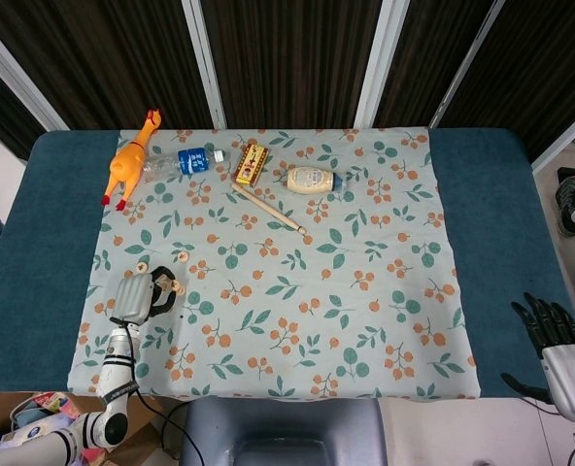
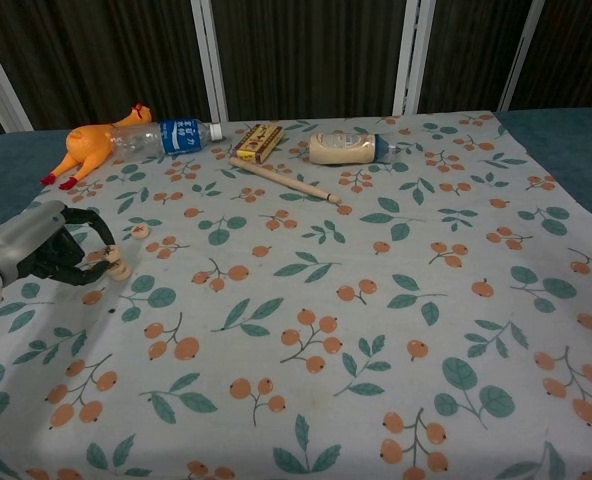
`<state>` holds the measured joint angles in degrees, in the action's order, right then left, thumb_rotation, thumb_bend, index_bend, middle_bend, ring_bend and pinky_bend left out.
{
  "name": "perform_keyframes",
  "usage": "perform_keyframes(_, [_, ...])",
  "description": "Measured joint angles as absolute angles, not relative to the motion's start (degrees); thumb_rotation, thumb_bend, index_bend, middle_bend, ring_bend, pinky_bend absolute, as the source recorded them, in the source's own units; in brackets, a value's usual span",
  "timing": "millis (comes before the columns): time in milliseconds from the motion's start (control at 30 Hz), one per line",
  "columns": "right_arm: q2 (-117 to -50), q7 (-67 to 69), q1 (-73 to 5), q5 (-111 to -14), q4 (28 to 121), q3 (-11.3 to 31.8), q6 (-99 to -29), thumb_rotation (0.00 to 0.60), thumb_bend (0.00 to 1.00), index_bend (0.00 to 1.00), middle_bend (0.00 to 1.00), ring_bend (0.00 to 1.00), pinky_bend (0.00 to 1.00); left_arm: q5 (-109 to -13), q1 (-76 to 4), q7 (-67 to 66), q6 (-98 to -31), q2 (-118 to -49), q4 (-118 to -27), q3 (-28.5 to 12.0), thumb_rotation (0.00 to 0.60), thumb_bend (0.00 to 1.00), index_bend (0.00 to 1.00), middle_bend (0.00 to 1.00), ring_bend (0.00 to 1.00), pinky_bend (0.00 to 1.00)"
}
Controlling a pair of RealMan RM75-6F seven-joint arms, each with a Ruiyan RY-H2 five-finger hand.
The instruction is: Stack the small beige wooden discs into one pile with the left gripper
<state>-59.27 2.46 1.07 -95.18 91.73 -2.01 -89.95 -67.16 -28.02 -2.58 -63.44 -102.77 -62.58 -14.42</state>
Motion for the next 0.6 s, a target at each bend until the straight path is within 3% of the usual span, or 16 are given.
perform_keyframes(600, [-59.2, 2.5, 1.1, -94.9, 91.8, -1.9, -89.8, 0.600, 0.16, 0.00, 0.00, 0.00, 0.00, -66.2, -28.3, -3.4, -62.1, -102.6, -62.2, -13.8, 0.600, 0.40, 0.45, 1.00, 1.00, 1.00])
